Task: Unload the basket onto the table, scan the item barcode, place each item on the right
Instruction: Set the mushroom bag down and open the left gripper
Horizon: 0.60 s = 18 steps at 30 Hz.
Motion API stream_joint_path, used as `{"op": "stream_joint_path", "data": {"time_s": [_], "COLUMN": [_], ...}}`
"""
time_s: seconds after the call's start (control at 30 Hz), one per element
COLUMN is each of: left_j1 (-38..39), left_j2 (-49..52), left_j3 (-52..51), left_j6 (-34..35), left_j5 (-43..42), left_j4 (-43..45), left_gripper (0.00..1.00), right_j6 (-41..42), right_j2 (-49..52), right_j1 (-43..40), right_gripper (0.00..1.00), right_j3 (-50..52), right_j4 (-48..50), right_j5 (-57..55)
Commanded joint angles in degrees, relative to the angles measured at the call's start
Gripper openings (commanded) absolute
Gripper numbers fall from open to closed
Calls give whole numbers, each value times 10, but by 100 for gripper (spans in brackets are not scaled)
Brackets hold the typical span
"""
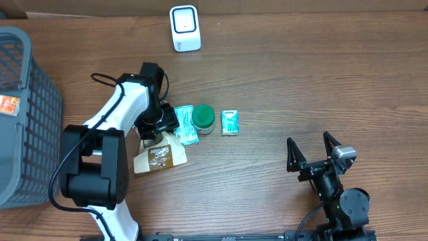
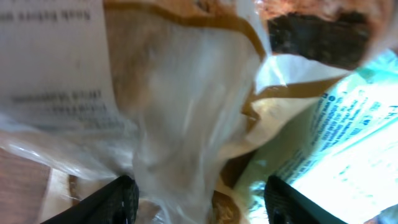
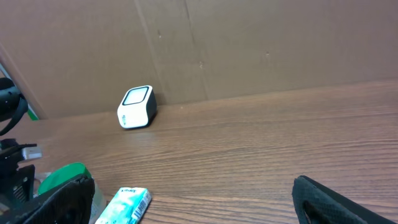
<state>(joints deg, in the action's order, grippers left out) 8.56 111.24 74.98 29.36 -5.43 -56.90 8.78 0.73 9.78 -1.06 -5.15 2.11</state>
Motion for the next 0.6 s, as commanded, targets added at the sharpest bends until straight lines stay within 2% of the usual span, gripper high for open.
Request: {"op": "stream_joint_path", "data": {"time_s": [0.0, 0.2, 0.5, 0.57], "left_j1": [-6, -7, -8, -8], "left_j2": [6, -7, -45, -56], "left_j3": [45, 200, 465, 515], "left_j6": [-23, -51, -71, -73], "left_j5": [9, 31, 40, 53], "left_j4": [-53, -162, -274, -288], "left_gripper": [73, 74, 73, 77], "right_j6": [-2, -2, -2, -2], "right_j2": [-6, -6, -6, -6], "right_j1": [-2, -2, -2, -2], "right_gripper": [100, 100, 100, 100], "right_j3": [6, 6, 6, 6], "right_j4": [4, 4, 3, 4], "right_j5": [-5, -5, -5, -5]}}
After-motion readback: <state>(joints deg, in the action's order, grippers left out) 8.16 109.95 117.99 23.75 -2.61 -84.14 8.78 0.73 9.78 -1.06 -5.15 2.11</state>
